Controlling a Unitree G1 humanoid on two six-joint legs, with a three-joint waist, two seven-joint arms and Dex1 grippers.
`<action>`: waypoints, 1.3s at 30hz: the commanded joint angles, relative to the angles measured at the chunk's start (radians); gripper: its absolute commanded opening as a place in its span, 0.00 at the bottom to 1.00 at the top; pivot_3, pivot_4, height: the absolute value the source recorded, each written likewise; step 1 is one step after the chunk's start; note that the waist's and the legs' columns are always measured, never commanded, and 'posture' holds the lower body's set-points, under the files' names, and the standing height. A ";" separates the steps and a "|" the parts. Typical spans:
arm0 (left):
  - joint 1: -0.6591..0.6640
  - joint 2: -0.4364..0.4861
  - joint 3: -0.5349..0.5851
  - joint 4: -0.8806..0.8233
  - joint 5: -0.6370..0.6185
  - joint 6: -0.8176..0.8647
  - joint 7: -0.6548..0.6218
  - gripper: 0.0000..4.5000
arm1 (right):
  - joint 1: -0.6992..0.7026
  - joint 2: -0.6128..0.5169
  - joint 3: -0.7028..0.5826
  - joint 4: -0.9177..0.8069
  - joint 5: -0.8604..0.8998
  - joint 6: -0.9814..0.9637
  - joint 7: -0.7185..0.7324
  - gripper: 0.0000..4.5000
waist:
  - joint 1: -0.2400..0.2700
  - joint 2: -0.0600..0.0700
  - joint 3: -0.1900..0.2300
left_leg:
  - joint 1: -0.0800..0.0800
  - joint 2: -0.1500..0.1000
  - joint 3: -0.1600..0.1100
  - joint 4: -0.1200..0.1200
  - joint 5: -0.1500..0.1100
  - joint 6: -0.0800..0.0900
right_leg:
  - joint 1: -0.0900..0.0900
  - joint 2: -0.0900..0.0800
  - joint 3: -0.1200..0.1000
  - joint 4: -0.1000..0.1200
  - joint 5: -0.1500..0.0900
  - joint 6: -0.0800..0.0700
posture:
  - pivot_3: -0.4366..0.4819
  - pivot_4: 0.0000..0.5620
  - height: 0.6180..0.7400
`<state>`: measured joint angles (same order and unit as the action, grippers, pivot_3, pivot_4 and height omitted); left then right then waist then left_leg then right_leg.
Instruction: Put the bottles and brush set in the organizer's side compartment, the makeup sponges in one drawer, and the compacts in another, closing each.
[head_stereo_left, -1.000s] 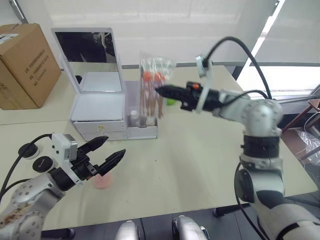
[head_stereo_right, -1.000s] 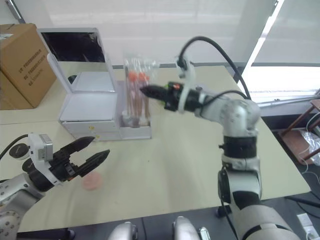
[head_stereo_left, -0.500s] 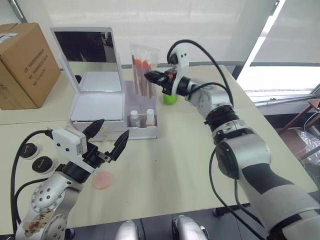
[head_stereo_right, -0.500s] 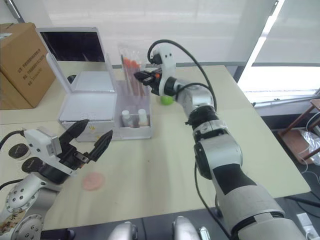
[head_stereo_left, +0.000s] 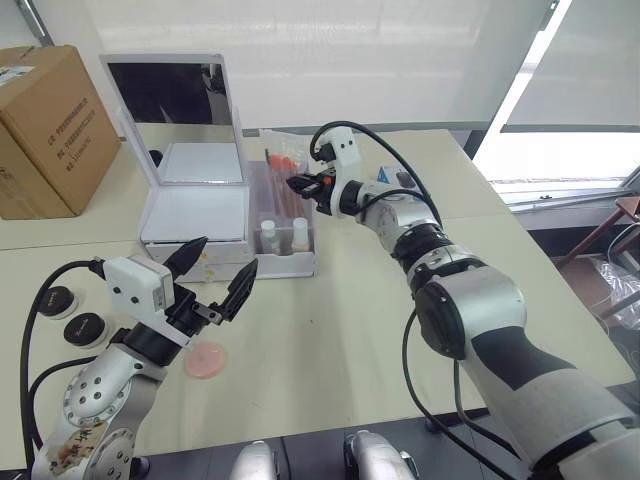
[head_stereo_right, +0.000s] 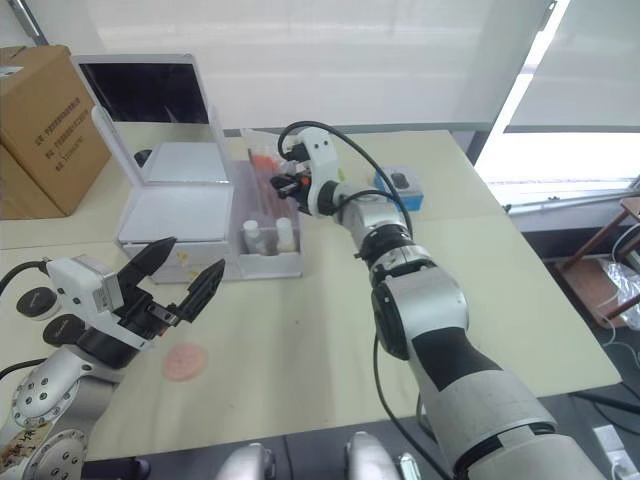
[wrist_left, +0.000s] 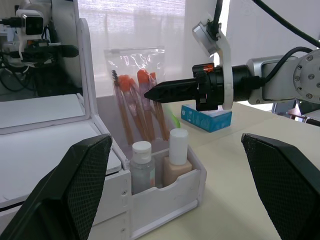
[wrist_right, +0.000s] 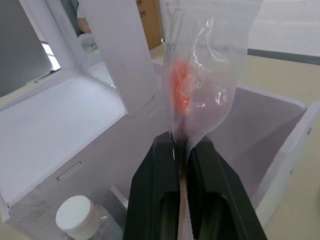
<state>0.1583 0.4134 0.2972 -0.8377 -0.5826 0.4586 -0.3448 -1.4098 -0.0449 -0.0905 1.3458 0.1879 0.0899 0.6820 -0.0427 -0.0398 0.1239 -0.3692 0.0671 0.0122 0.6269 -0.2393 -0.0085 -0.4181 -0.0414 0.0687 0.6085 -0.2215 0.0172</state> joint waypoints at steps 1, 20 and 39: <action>-0.013 0.011 0.007 -0.026 -0.016 -0.016 0.002 1.00 | -0.041 0.006 -0.037 -0.016 -0.012 -0.032 -0.042 0.19 | 0.000 0.000 0.000 | 0.000 0.000 0.000 0.000 0.000 0.000 | 0.000 0.000 0.000 0.000 0.000 0.000 | 0.48 0.27 0.94; -0.024 0.021 -0.006 0.022 -0.016 -0.035 -0.035 1.00 | -0.058 -0.025 -0.048 -0.050 -0.066 -0.064 0.046 0.98 | 0.000 0.000 0.000 | 0.000 0.000 0.000 0.000 0.000 0.000 | 0.000 0.000 0.000 0.000 0.000 0.000 | 0.48 0.27 0.94; -0.011 0.027 -0.008 0.011 -0.018 -0.023 -0.030 1.00 | -0.063 0.050 -0.017 -0.004 -0.167 0.004 -0.098 0.00 | -0.002 0.000 0.000 | 0.000 0.000 0.000 0.000 0.000 0.000 | 0.000 0.000 0.000 0.001 0.000 0.000 | 0.48 0.27 0.94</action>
<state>0.1452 0.4345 0.2807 -0.7908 -0.5921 0.4555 -0.3752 -1.4478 0.0009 -0.1133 1.3479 0.0366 0.0886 0.6037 -0.0442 -0.0397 0.1239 -0.3689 0.0669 0.0120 0.6270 -0.2393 -0.0085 -0.4181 -0.0413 0.0686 0.6092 -0.2214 0.0173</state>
